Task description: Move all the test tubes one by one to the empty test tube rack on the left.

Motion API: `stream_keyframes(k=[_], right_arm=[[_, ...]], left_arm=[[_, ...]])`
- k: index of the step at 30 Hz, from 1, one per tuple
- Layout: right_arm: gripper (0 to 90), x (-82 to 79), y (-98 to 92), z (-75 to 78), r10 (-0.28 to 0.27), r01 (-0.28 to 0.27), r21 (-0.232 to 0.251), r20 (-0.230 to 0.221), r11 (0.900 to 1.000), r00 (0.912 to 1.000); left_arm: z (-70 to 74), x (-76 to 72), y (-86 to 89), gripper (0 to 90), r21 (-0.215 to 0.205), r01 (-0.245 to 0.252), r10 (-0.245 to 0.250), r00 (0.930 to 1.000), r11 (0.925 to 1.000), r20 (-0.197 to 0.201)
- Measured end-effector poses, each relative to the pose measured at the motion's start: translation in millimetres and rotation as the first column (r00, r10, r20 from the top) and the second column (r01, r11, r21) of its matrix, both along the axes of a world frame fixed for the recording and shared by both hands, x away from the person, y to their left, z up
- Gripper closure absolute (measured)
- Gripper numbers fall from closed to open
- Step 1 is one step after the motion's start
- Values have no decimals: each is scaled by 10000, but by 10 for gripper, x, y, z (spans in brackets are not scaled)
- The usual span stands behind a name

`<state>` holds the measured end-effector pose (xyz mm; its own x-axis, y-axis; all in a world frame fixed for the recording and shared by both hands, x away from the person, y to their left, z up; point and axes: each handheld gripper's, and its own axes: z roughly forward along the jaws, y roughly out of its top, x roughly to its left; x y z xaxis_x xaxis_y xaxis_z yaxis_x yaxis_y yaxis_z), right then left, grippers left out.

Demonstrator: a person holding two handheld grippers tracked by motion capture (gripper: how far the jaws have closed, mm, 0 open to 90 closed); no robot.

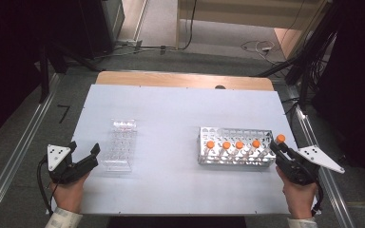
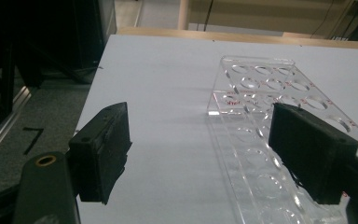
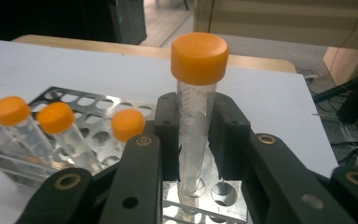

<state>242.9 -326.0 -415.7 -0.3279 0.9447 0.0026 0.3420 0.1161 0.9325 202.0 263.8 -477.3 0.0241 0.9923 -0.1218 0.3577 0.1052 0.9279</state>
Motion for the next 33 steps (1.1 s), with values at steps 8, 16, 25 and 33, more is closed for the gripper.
stream_keyframes(k=[8, 16, 25, 33], right_arm=[[723, -177, 97, 141, 746, -746, 137, 25, 9971, 9972], [723, -331, 316, 87, 1973, -1973, 48, -452, 9803, 9793], [724, -302, 695, 39, 3123, -3127, 52, -688, 9498, 9475], [723, -239, 1009, -42, 3741, -3773, -185, -933, 9259, 9227]], left_arm=[[19, -19, -16, 202, 66, 57, -58, 10000, 10000, 68], [70, -59, -68, 203, 89, 214, -216, 9994, 9997, 273], [246, -35, -179, 208, 12, 965, -965, 9937, 9953, 575], [323, 29, -257, 210, 52, 1371, -1372, 9889, 9905, 574]])
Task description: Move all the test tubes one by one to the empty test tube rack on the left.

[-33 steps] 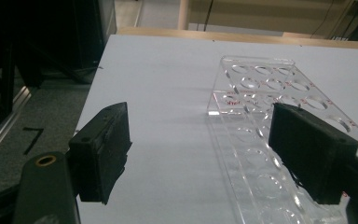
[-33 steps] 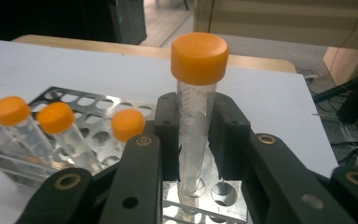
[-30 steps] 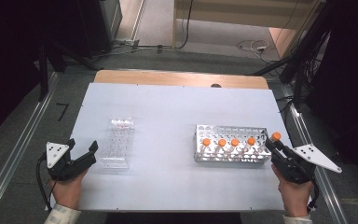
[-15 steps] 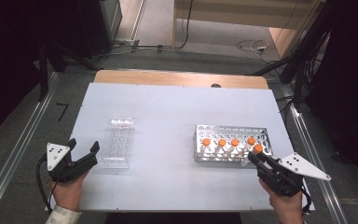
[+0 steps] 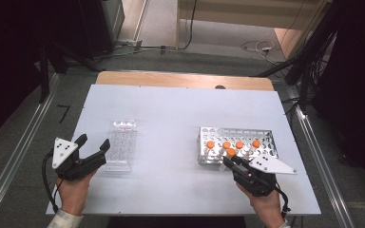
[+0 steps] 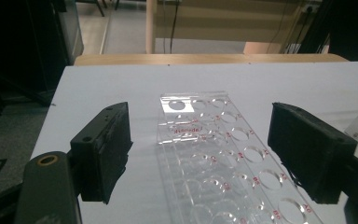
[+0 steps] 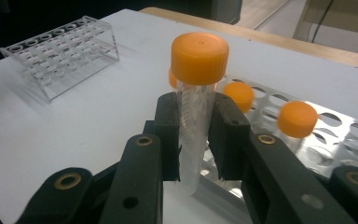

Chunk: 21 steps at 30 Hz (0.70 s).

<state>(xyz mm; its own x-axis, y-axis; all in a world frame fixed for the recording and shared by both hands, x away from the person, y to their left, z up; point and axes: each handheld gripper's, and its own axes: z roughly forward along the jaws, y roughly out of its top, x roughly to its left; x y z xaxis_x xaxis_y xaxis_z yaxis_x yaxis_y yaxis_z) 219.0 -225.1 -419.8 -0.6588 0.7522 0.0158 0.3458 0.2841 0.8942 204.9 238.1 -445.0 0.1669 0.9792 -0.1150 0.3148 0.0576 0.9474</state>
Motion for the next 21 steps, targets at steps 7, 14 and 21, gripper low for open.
stream_keyframes(k=[7, 14, 21], right_arm=[[723, 38, 201, -28, 465, -466, -119, -66, 9988, 9989], [723, 68, 438, -59, 1048, -1053, -295, -179, 9940, 9943], [723, 129, 596, -88, 1416, -1424, -284, -286, 9894, 9895]], left_arm=[[25, 149, -77, 211, 37, 367, -367, 9993, 9993, -14], [156, 240, -345, 212, 167, 1207, -1210, 9924, 9926, 212], [142, 317, -461, 215, 249, 1570, -1569, 9876, 9873, -51]])
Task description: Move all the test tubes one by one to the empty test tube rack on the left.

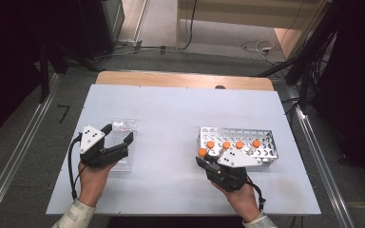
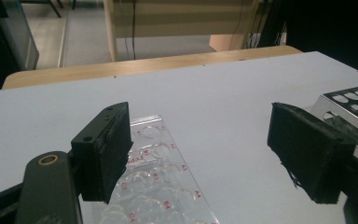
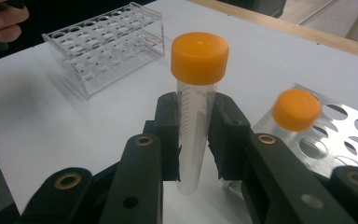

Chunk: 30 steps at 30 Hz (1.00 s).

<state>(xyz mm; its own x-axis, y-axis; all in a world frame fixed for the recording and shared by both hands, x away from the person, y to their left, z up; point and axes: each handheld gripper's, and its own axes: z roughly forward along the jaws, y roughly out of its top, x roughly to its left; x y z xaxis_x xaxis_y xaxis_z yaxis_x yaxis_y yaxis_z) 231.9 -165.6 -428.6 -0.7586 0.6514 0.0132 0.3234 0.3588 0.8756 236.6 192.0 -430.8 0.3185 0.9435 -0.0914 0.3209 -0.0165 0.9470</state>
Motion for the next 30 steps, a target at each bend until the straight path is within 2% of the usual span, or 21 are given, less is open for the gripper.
stream_keyframes(k=[2, 7, 8, 9, 10, 11, 13, 14, 15, 16, 19, 20, 21, 23, 24, 25, 27, 30], right_arm=[[723, 9, 29, 0, 46, -46, -9, -11, 10000, 10000], [723, 72, 244, -16, 457, -458, -119, -46, 9989, 9989], [723, 85, 280, -22, 510, -511, -170, -69, 9986, 9987], [723, 94, 318, -27, 558, -559, -147, -136, 9983, 9984], [723, 105, 350, -32, 630, -633, -194, -128, 9978, 9979], [723, 116, 383, -35, 692, -695, -227, -128, 9973, 9975], [723, 141, 442, -37, 782, -785, -197, -178, 9967, 9968], [723, 141, 442, -37, 782, -785, -197, -178, 9967, 9968], [723, 162, 504, -34, 875, -879, -154, -218, 9960, 9959], [723, 162, 504, -34, 875, -879, -154, -218, 9960, 9959], [723, 200, 626, -35, 972, -975, -177, -205, 9951, 9951], [723, 214, 652, -35, 1008, -1012, -206, -179, 9947, 9947], [723, 230, 675, -36, 1003, -1007, -229, -187, 9947, 9948], [723, 270, 713, -42, 990, -996, -238, -238, 9947, 9948], [723, 288, 729, -46, 973, -979, -225, -253, 9949, 9949], [723, 301, 744, -49, 967, -974, -229, -282, 9950, 9949], [723, 311, 761, -52, 973, -980, -240, -299, 9949, 9948], [723, 332, 821, -71, 1034, -1044, -285, -342, 9941, 9941]], left_arm=[[13, 7, -27, 227, -6, 106, -106, 9999, 9999, 31], [91, -11, -141, 238, -96, 519, -517, 9984, 9986, 234], [121, -13, -204, 238, -118, 763, -760, 9967, 9970, 280], [121, -13, -204, 238, -118, 763, -760, 9967, 9970, 280], [147, -15, -266, 238, -257, 1026, -1019, 9944, 9944, 270], [147, -15, -266, 240, -257, 1026, -1019, 9944, 9944, 270], [182, -11, -367, 249, -342, 1436, -1426, 9893, 9890, 296], [182, -11, -367, 255, -342, 1436, -1426, 9893, 9890, 296], [207, -14, -435, 261, -432, 1724, -1710, 9846, 9841, 354], [207, -14, -435, 270, -432, 1724, -1710, 9846, 9841, 354], [234, -27, -539, 286, -356, 2191, -2177, 9752, 9750, 398], [236, -32, -606, 288, -363, 2562, -2549, 9663, 9660, 349], [236, -32, -606, 300, -363, 2562, -2549, 9663, 9660, 349], [229, -39, -659, 330, -267, 2946, -2938, 9554, 9552, 306], [215, -41, -705, 346, -206, 3216, -3211, 9467, 9467, 237], [215, -41, -705, 366, -206, 3216, -3211, 9467, 9467, 237], [199, -35, -741, 388, -159, 3430, -3427, 9393, 9392, 175], [181, -24, -787, 472, -164, 3539, -3538, 9353, 9351, 104]])
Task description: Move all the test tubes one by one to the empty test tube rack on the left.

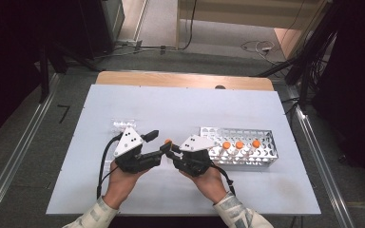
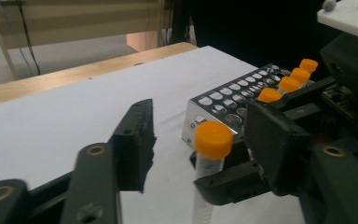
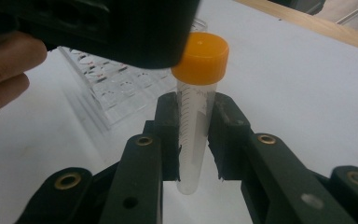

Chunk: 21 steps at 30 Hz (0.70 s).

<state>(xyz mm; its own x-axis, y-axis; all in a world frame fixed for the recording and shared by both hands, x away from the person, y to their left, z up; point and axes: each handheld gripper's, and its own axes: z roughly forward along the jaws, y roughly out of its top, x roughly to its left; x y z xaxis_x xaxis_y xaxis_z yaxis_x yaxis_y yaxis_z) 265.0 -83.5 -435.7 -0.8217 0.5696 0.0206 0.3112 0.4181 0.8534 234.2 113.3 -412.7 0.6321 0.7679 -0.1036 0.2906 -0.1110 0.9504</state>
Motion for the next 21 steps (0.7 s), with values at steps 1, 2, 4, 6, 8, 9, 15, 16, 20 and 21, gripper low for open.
stream_keyframes(k=[1, 2, 4, 6, 8, 9, 15, 16, 20, 21], right_arm=[[723, 2, 12, -3, 13, -13, 15, -4, 10000, 10000], [723, 2, 21, -3, 23, -23, 19, -29, 10000, 10000], [723, -1, 38, 1, 74, -73, 58, -22, 10000, 10000], [723, -1, 42, 5, 95, -95, 55, 10, 9999, 10000], [723, -2, 40, 28, 96, -96, 108, 38, 9999, 9999], [723, 0, 39, 34, 82, -83, 139, 33, 9999, 10000], [723, 5, 50, 32, 88, -88, 95, 57, 9999, 9999], [723, 8, 49, 30, 74, -74, 70, 30, 9999, 10000], [722, 15, 46, 26, 57, -58, 59, 43, 10000, 10000], [721, 17, 46, 26, 50, -51, 73, 36, 10000, 10000]], left_arm=[[-11, 5, -29, 491, 71, 78, -78, 10000, 9999, 4], [-19, 11, -39, 514, 111, 130, -130, 9999, 9999, -25], [-38, 24, -49, 551, 187, 170, -168, 9998, 9997, -89], [-48, 31, -53, 573, 195, 182, -180, 9998, 9996, -110], [-63, 37, -56, 601, 278, 153, -150, 9998, 9995, -127], [-73, 43, -54, 618, 283, 173, -169, 9998, 9995, -137], [-100, 66, -54, 682, 231, 310, -306, 9993, 9993, -192], [-100, 66, -54, 684, 231, 310, -306, 9993, 9993, -192], [-106, 76, -51, 691, 250, 364, -360, 9992, 9990, -184], [-106, 76, -51, 692, 250, 364, -360, 9992, 9990, -184]])
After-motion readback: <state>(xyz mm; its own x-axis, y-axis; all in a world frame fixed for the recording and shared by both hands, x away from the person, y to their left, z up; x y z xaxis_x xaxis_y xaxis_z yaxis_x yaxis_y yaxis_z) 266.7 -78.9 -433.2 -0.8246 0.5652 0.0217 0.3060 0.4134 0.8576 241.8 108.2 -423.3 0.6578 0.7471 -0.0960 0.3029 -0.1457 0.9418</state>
